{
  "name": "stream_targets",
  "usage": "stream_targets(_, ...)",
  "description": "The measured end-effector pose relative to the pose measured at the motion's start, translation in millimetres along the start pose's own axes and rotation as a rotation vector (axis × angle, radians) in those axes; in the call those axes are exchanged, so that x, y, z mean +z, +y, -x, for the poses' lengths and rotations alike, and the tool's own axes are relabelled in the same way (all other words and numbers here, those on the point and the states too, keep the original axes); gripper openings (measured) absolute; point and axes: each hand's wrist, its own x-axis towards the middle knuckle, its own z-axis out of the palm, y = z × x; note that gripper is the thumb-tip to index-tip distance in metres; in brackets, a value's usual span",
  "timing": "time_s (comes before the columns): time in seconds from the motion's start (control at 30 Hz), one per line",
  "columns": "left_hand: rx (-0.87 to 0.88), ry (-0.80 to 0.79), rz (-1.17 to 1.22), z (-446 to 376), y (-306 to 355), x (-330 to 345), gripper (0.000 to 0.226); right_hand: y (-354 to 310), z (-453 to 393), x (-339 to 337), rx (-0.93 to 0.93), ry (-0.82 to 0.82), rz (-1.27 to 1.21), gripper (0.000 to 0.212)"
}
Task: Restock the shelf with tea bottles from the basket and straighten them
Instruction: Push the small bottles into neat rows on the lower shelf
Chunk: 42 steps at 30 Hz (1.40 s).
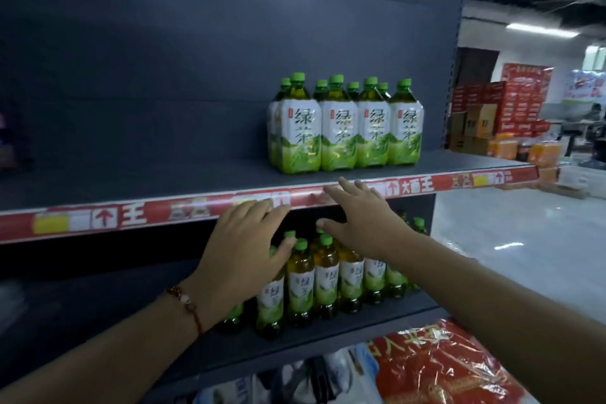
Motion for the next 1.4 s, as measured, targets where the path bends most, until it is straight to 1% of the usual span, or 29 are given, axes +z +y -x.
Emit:
stream_targets(0.1,-0.071,-0.09,-0.001,54,-14,11,0.057,-22,28,28,-0.075,0.012,-0.052,0.074)
stream_targets(0.23,-0.162,-0.203,-0.051,109,-32,26,0.058,-42,50,78,-0.1,-0.115,-0.082,0.074)
stream_targets(0.3,-0.202,-0.225,-0.061,126,-38,36,0.06,-49,57,104,-0.106,-0.16,-0.099,0.073)
stream_targets(0.43,-0.259,-0.274,-0.04,145,-45,63,0.058,-60,60,149,-0.076,-0.217,-0.128,0.075)
stream_targets(0.53,-0.318,-0.294,0.009,148,-49,89,0.061,-63,58,182,-0.01,-0.237,-0.227,0.075)
stream_targets(0.63,-0.391,-0.32,0.105,149,-57,120,0.062,-58,54,218,0.082,-0.208,-0.372,0.073)
stream_targets(0.7,-0.443,-0.34,0.186,150,-65,142,0.06,-54,54,241,0.141,-0.166,-0.487,0.066)
stream_targets(0.8,-0.51,-0.279,0.308,159,-76,173,0.055,-48,62,274,0.269,-0.055,-0.668,0.056)
stream_targets(0.87,-0.541,-0.251,0.352,159,-85,191,0.057,-45,55,291,0.328,0.005,-0.73,0.053)
stream_targets(0.93,-0.577,-0.24,0.389,152,-93,207,0.061,-46,42,300,0.363,0.018,-0.781,0.05)
stream_targets(1.0,-0.608,-0.232,0.476,140,-96,219,0.066,-50,28,305,0.367,0.029,-0.842,0.05)
stream_targets(1.17,-0.712,-0.194,0.766,115,-105,250,0.075,-50,9,324,0.395,0.078,-0.81,0.045)
stream_targets(1.23,-0.732,-0.174,0.821,109,-111,261,0.066,-48,3,331,0.409,0.096,-0.728,0.049)
stream_targets(1.33,-0.763,-0.145,0.842,105,-116,272,0.048,-45,-3,339,0.416,0.081,-0.586,0.065)
stream_targets(1.4,-0.777,-0.137,0.831,105,-115,274,0.045,-44,-4,340,0.406,0.068,-0.55,0.07)
